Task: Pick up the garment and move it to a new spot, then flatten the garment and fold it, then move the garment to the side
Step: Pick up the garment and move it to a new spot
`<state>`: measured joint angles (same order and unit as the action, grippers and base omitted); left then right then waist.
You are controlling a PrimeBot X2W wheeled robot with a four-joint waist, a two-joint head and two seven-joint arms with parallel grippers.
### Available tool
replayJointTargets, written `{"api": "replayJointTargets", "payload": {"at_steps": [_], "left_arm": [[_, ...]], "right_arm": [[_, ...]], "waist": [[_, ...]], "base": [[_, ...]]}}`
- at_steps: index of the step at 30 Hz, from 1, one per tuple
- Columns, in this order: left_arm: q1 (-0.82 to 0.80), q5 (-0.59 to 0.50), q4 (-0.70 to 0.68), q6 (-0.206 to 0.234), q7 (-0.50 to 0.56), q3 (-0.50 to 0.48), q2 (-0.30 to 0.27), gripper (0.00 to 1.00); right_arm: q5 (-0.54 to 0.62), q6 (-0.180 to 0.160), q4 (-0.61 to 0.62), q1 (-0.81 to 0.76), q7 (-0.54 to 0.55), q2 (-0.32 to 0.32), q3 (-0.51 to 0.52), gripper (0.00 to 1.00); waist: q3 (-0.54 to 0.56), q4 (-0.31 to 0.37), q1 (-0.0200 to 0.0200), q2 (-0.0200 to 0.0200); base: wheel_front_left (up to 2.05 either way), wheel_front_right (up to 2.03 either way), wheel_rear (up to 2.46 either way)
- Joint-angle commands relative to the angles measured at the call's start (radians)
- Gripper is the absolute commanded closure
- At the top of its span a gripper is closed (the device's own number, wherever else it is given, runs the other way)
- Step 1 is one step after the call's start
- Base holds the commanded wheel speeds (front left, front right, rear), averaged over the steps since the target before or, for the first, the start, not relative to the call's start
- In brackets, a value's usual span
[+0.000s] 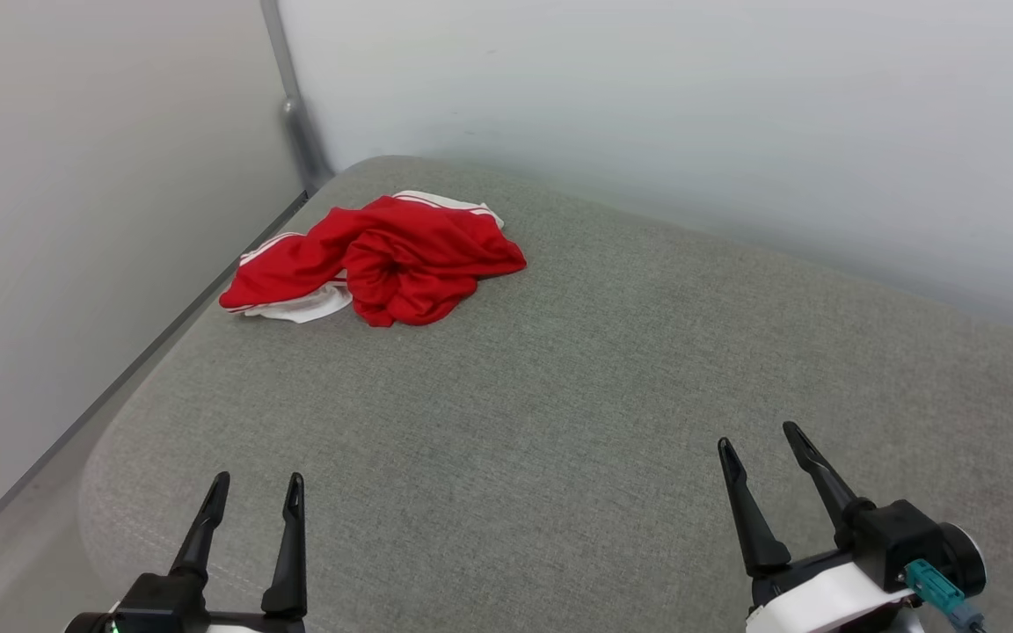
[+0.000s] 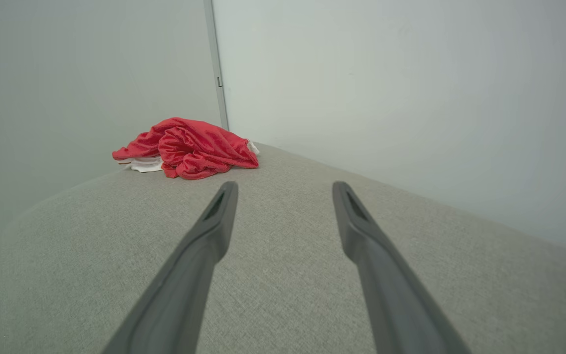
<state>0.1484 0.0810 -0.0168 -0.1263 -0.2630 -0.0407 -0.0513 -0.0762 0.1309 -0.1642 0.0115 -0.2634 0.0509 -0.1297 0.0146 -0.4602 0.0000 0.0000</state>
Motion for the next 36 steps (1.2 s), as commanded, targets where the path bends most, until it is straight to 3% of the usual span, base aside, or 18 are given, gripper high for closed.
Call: {"api": "replayJointTargets", "payload": {"at_steps": [1,11,17,23,24,25,26,36], "left_arm": [[-0.008,-0.002,0.000,-0.001,-0.003,-0.004,0.001,0.00],[-0.143,0.117,0.081,-0.004,-0.003,-0.073,-0.018,0.00],[-0.358,0.267,0.249,-0.004,0.022,0.016,-0.175,0.00],[-0.620,0.461,0.388,-0.004,0.235,0.162,-0.381,0.00],[-0.620,0.461,0.388,-0.004,0.235,0.162,-0.381,0.00],[-0.690,0.511,0.421,-0.003,0.296,0.210,-0.455,0.00],[-0.722,0.536,0.434,-0.003,0.323,0.242,-0.484,0.00],[-0.959,0.772,0.513,-0.003,0.596,0.412,-0.695,0.00]], "right_arm": [[-0.005,0.000,-0.001,-0.001,-0.002,-0.001,0.000,0.00],[0.021,0.000,0.015,0.047,-0.002,-0.001,0.000,0.00],[0.096,0.000,0.046,0.086,-0.002,-0.001,0.016,0.00],[0.153,0.000,0.094,0.122,-0.002,-0.001,0.041,0.00],[0.153,0.000,0.094,0.122,-0.002,-0.001,0.041,0.00],[0.165,0.000,0.111,0.133,-0.002,-0.001,0.043,0.00],[0.168,0.000,0.119,0.137,-0.002,-0.001,0.046,0.00],[0.192,0.000,0.159,0.158,-0.002,-0.001,0.048,0.00]], "waist": [[-0.012,0.008,0.0000,0.0000],[-0.123,0.082,0.0000,0.0000],[-0.243,0.146,0.0000,0.0000],[-0.367,0.203,0.0000,0.0000],[-0.367,0.203,0.0000,0.0000],[-0.405,0.222,0.0000,0.0000],[-0.421,0.230,0.0000,0.0000],[-0.540,0.297,0.0000,0.0000]], "base": [[0.00,0.00,0.00],[0.00,0.00,0.00],[0.00,0.00,0.00],[0.00,0.00,0.00],[0.00,0.00,0.00],[0.00,0.00,0.00],[0.00,0.00,0.00],[0.00,0.00,0.00]]}}
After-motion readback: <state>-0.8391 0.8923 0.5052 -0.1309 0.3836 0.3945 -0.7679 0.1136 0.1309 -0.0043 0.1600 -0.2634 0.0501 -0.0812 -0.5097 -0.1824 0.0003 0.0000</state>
